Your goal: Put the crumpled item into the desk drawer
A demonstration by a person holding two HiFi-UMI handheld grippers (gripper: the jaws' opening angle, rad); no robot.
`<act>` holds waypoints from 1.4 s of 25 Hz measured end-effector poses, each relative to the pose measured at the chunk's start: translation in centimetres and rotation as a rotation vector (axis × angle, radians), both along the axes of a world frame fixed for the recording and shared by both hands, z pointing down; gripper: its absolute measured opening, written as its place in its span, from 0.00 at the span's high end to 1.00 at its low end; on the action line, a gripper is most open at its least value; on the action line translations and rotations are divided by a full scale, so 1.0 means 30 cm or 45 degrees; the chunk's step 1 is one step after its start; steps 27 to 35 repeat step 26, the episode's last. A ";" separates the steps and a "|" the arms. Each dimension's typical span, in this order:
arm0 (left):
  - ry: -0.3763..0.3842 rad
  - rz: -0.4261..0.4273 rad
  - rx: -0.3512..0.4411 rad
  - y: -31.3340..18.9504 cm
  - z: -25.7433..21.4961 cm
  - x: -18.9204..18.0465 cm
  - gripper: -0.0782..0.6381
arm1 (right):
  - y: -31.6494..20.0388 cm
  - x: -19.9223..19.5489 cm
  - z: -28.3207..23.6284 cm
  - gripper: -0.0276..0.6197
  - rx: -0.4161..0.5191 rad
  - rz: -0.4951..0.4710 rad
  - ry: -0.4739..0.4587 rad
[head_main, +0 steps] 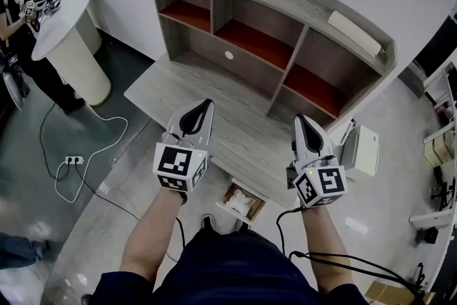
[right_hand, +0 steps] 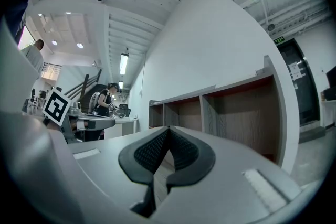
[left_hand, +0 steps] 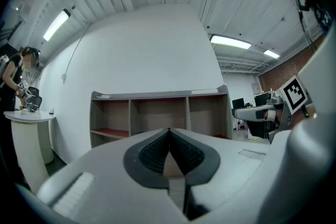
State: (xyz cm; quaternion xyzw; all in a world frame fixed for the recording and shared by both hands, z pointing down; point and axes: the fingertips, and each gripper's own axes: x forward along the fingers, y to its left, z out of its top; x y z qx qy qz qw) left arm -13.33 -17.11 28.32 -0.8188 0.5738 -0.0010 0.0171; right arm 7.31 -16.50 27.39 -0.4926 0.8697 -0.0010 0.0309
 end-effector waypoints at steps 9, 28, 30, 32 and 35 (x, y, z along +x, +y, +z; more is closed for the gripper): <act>0.021 0.003 -0.012 -0.009 0.017 -0.005 0.88 | -0.005 -0.003 0.006 0.95 -0.006 0.004 -0.009; 0.044 0.004 -0.020 -0.041 0.026 -0.038 0.88 | -0.032 -0.028 0.026 0.95 -0.019 0.019 -0.004; 0.044 0.004 -0.020 -0.041 0.026 -0.038 0.88 | -0.032 -0.028 0.026 0.95 -0.019 0.019 -0.004; 0.044 0.004 -0.020 -0.041 0.026 -0.038 0.88 | -0.032 -0.028 0.026 0.95 -0.019 0.019 -0.004; 0.044 0.004 -0.020 -0.041 0.026 -0.038 0.88 | -0.032 -0.028 0.026 0.95 -0.019 0.019 -0.004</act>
